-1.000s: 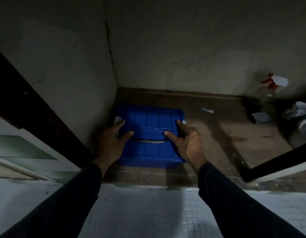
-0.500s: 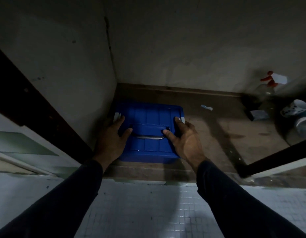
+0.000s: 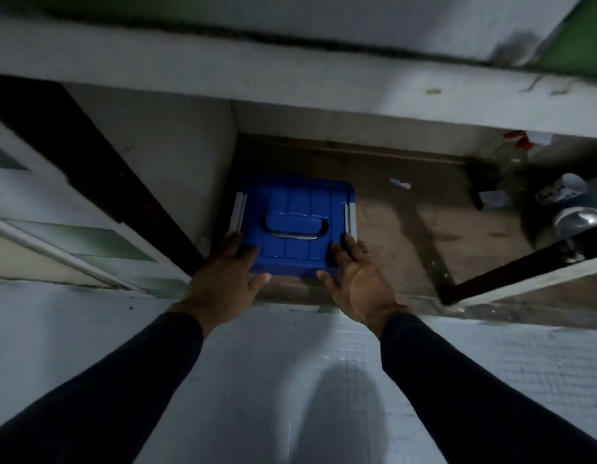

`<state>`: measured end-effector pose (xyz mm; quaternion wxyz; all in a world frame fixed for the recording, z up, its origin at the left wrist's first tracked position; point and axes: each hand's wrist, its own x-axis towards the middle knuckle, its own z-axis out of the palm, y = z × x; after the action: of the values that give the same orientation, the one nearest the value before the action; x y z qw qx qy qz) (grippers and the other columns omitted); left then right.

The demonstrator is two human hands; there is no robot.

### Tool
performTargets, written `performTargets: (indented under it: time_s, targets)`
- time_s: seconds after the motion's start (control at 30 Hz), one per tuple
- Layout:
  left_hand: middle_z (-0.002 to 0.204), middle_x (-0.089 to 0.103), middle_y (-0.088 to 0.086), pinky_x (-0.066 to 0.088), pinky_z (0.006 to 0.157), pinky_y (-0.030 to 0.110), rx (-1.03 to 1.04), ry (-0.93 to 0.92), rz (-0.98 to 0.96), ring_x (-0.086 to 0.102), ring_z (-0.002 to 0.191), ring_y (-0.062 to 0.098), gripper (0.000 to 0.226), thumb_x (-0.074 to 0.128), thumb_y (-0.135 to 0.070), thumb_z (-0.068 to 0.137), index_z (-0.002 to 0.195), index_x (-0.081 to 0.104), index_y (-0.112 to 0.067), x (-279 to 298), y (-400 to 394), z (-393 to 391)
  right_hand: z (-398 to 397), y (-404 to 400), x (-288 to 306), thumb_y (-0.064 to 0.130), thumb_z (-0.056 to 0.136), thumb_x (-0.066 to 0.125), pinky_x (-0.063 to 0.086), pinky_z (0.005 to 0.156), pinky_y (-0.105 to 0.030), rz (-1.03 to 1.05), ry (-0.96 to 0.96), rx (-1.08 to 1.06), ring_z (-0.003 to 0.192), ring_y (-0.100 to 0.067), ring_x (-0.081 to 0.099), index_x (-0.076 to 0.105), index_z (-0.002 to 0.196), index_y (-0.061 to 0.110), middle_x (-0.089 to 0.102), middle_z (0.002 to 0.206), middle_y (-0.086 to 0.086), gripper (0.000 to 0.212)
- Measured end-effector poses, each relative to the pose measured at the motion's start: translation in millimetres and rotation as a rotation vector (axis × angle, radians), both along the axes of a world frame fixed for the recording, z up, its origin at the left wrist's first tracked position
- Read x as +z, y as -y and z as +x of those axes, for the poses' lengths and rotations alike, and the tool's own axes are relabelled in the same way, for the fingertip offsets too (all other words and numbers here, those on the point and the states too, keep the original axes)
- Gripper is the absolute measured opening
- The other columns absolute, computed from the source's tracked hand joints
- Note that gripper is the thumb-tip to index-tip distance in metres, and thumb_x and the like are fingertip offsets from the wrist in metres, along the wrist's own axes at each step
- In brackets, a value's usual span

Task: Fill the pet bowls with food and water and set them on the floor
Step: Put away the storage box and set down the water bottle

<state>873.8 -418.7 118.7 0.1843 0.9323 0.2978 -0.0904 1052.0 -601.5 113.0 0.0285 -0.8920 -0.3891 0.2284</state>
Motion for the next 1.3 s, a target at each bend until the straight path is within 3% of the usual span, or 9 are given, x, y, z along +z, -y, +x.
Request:
performTargets:
  time_s: [0.23, 0.4, 0.6, 0.8, 1.17, 1.3]
  targets:
    - [0.151, 0.052, 0.012, 0.043, 0.112, 0.038, -0.048, -0.071, -0.075, 0.05, 0.137, 0.03, 0.058, 0.062, -0.041, 0.1, 0.148, 0.052, -0.012, 67, 44, -39, -45, 50, 53, 0.055, 0.102, 0.042, 0.01, 0.128, -0.039, -0.073, -0.08, 0.049, 0.155, -0.027, 0.017, 0.015, 0.162, 0.017, 0.021, 0.167, -0.01, 0.076]
    - [0.154, 0.045, 0.011, 0.044, 0.111, 0.045, -0.101, -0.441, -0.137, 0.049, 0.135, 0.03, 0.062, 0.043, -0.054, 0.104, 0.156, 0.04, -0.021, 131, 83, -82, -90, 95, 129, 0.047, 0.102, 0.049, 0.023, 0.123, -0.045, -0.264, -0.24, 0.028, 0.154, -0.032, 0.017, 0.021, 0.16, 0.014, 0.018, 0.168, -0.013, 0.073]
    - [0.147, 0.048, 0.01, 0.046, 0.108, 0.046, -0.114, -0.527, -0.216, 0.051, 0.132, 0.031, 0.061, 0.043, -0.057, 0.103, 0.152, 0.044, -0.022, 231, 122, -125, -133, 132, 236, 0.042, 0.101, 0.051, 0.036, 0.115, -0.046, -0.352, -0.36, 0.066, 0.143, -0.033, 0.035, 0.037, 0.151, 0.01, 0.038, 0.156, -0.014, 0.062]
    - [0.139, 0.053, 0.01, 0.049, 0.103, 0.044, -0.091, -0.506, -0.24, 0.054, 0.125, 0.03, 0.06, 0.045, -0.057, 0.103, 0.151, 0.047, -0.021, 352, 135, -136, -150, 139, 357, 0.041, 0.1, 0.053, 0.04, 0.111, -0.044, -0.31, -0.358, 0.06, 0.135, -0.032, 0.045, 0.043, 0.147, 0.009, 0.049, 0.148, -0.012, 0.058]
    - [0.159, 0.044, 0.008, 0.041, 0.113, 0.034, -0.073, -0.383, -0.316, 0.047, 0.14, 0.027, 0.063, 0.053, -0.052, 0.102, 0.155, 0.044, -0.019, 560, 124, -108, -140, 127, 560, 0.045, 0.095, 0.056, 0.05, 0.1, -0.045, -0.249, -0.255, 0.03, 0.122, -0.035, 0.057, 0.048, 0.143, 0.017, 0.056, 0.14, -0.013, 0.056]
    - [0.145, 0.059, 0.006, 0.047, 0.108, 0.039, -0.084, -0.322, -0.31, 0.058, 0.127, 0.026, 0.054, 0.059, -0.048, 0.1, 0.145, 0.055, -0.019, 619, 120, -97, -131, 125, 619, 0.042, 0.095, 0.058, 0.051, 0.081, -0.035, -0.205, -0.203, 0.015, 0.106, -0.035, 0.064, 0.058, 0.131, 0.016, 0.066, 0.124, -0.014, 0.045]
